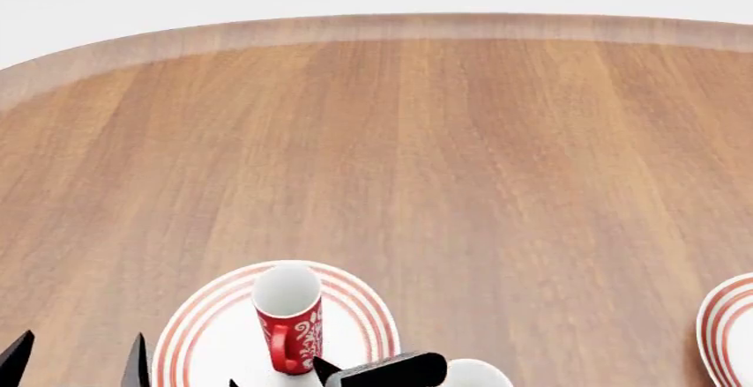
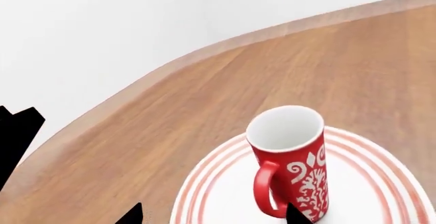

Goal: Put the red mug on the left plate.

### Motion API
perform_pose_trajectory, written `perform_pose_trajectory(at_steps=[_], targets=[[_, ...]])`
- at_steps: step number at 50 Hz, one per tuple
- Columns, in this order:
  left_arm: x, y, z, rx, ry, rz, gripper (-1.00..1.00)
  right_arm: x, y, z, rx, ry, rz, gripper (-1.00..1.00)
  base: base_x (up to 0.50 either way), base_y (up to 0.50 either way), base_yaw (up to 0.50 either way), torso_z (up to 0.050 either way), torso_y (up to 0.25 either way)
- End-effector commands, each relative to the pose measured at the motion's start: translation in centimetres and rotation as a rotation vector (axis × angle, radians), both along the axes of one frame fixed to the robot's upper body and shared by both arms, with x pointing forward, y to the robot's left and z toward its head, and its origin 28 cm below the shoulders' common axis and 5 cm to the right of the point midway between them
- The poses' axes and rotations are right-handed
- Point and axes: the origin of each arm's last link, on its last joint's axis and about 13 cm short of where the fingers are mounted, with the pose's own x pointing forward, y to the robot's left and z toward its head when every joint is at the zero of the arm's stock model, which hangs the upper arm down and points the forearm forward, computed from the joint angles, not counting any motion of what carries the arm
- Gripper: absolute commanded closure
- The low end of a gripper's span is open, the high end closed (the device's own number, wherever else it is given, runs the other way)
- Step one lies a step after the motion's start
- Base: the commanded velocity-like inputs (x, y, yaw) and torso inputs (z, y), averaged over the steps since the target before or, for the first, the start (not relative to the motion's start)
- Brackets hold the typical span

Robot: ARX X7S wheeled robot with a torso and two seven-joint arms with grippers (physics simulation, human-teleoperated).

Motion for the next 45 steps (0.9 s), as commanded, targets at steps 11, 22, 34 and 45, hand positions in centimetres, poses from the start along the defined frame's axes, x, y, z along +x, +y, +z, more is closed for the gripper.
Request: perform_pose_trajectory(at_steps=[11, 22, 34, 45], targets=[[-2.7, -0.2, 2.9, -0.002, -0.085, -0.047, -1.0, -5.2, -0.8, 4.6, 0.031, -0.207, -0.057, -1.0, 0.0, 0.0, 0.0, 0.0, 0.0], [-3.5, -0.2, 3.7, -0.001, -0.111, -0.063, -1.0, -6.7, -1.0, 6.4, 0.026, -0.273, -0.073, -1.0, 0.0, 0.0, 0.0, 0.0, 0.0], [-4.6, -0.2, 5.0, -0.01, -0.155, -0.077, -1.0, -8.3, -1.2, 7.6, 0.018, -0.331, -0.087, -1.0, 0.0, 0.0, 0.0, 0.0, 0.0], [-5.7, 0.0, 6.0, -0.02, -0.197, -0.081, -1.0, -10.1, -1.5, 8.6, 0.034, -0.385, -0.086, -1.0, 0.0, 0.0, 0.0, 0.0, 0.0]])
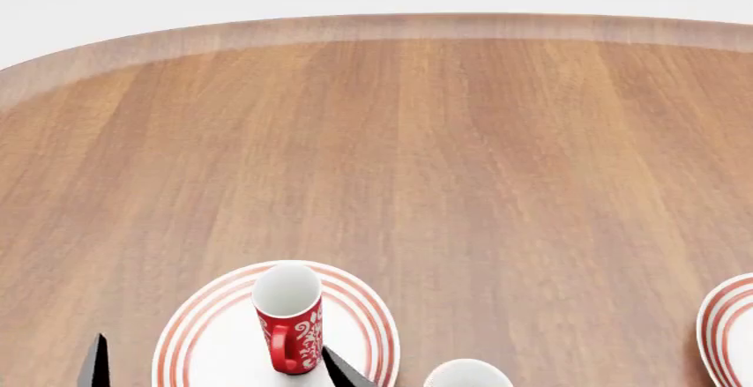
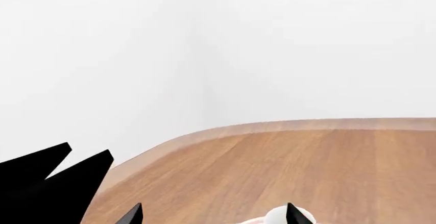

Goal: Put the red mug on the left plate.

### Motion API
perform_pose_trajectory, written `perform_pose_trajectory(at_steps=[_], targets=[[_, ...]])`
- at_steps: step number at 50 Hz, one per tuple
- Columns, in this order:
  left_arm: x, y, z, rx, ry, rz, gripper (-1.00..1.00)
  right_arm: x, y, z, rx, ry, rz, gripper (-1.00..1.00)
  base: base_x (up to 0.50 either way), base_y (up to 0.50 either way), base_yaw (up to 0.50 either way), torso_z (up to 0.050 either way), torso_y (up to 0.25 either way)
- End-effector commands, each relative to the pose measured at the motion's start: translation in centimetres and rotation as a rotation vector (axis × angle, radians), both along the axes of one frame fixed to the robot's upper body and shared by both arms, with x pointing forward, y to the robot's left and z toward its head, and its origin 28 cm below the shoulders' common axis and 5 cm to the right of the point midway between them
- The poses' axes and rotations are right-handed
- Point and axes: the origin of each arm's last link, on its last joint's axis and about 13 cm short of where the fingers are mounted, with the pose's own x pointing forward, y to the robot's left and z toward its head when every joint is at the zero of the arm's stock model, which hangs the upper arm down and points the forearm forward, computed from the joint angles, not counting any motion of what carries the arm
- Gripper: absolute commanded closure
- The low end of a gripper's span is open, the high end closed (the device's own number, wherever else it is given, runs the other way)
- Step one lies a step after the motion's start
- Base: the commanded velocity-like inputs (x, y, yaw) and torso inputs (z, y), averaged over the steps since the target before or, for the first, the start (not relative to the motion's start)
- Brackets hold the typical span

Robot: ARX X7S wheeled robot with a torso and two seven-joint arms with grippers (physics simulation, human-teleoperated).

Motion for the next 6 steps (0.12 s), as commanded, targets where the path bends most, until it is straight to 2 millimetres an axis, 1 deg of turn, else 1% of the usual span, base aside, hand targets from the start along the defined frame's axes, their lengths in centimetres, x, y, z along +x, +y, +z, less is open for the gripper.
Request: perform_pose_trajectory(at_steps=[1, 6], targets=[[-1.17, 0.07, 1.09, -0.008, -0.041, -0.011, -1.0, -1.6, -0.29, 1.12, 0.01, -0.057, -0.011, -1.0, 0.0, 0.0, 0.0, 0.0, 0.0], [-1.74, 0.2, 1.64, -0.013, -0.061, -0.013, -1.0, -2.37, -0.36, 1.55, 0.014, -0.082, -0.012, -1.0, 0.0, 0.0, 0.0, 0.0, 0.0]])
